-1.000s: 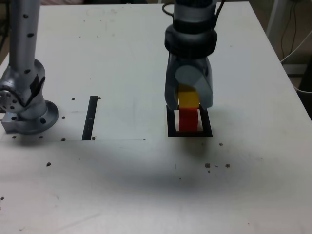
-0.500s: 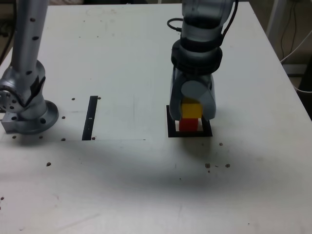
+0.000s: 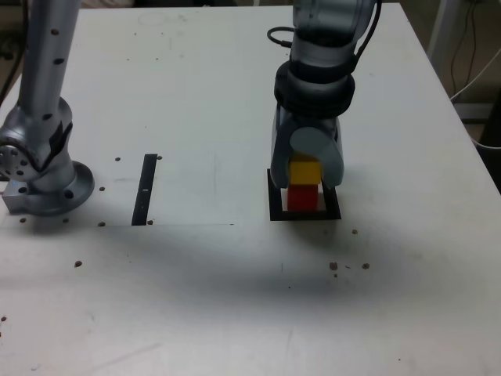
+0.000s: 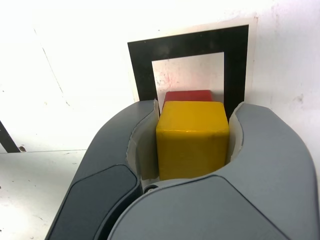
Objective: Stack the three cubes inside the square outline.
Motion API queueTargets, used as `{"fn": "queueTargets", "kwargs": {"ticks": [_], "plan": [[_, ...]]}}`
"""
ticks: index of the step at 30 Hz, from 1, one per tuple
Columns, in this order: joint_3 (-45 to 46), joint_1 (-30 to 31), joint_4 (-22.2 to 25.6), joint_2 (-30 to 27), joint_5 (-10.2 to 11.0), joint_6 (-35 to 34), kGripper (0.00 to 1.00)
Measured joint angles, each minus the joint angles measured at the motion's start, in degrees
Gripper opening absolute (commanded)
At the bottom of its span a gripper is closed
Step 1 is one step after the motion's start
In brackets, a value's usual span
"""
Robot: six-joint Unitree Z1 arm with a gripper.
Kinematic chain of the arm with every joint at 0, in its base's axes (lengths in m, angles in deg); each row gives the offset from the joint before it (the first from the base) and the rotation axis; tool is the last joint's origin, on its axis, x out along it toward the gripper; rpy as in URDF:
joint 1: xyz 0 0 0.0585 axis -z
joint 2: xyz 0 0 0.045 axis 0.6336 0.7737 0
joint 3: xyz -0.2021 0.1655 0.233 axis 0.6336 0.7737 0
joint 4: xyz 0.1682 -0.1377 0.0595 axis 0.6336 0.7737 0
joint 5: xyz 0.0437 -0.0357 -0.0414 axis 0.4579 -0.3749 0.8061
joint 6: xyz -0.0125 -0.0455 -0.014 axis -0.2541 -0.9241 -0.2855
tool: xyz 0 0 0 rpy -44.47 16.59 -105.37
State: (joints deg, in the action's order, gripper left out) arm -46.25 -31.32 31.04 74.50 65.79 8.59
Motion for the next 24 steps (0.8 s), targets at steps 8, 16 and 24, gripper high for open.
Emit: {"fn": "queueTargets", "kwargs": {"ticks": [8,16,24], "plan": [[0.0,-0.1,0.0,0.0,-0.7,0.7,0.36],[0.1,-0.1,0.1,0.0,-1.8,1.1,0.70],[0.1,-0.1,0.1,0.2,-1.0,1.3,0.99]]}}
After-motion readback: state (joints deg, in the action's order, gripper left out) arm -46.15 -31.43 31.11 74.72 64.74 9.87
